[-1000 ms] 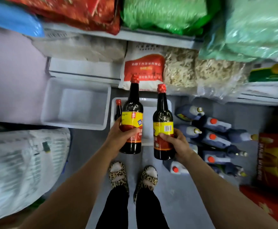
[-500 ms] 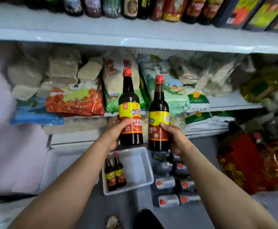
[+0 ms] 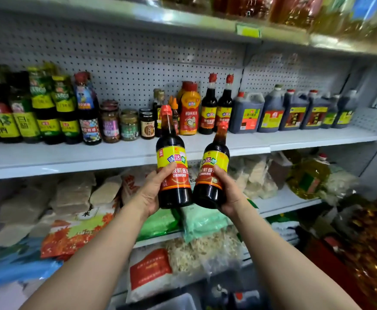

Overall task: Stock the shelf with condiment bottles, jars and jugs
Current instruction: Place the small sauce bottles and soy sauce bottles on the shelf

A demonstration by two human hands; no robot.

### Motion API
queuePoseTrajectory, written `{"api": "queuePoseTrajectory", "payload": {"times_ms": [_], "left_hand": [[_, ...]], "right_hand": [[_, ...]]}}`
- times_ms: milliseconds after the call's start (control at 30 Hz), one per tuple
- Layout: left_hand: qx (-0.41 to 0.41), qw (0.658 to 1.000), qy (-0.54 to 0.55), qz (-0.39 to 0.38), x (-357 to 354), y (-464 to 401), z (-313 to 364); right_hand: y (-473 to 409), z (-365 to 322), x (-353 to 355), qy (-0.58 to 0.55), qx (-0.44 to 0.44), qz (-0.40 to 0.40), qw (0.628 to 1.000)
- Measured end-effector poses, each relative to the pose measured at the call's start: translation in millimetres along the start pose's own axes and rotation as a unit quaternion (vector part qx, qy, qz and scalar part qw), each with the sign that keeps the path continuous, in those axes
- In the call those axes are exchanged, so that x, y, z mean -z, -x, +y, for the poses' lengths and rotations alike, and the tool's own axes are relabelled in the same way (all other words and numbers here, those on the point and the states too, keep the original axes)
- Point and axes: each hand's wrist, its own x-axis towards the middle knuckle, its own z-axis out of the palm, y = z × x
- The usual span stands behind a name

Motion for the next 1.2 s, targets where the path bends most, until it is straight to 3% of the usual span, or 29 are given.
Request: {"api": "queuePoseTrajectory", "payload": {"times_ms": [467,667,1200], "left_hand": [[-0.111,0.99,-0.077,0.046,-70.1,-166.3,35.6],[-0.118,0.987,-0.087,0.071,-98.4,-251.3,30.0],[-0.125,0.969,-0.186,0.108,-124.0,-380.5,-3.3]], "right_hand": [[-157.5,-124.7,69.6,0.04,0.136,0.027,0.99],[-228.8,-164.5,114.0,0.135,0.168,0.04,0.976],[-317.0,-188.3,180.3,0.254,0.182,-0.062,0.948]]}}
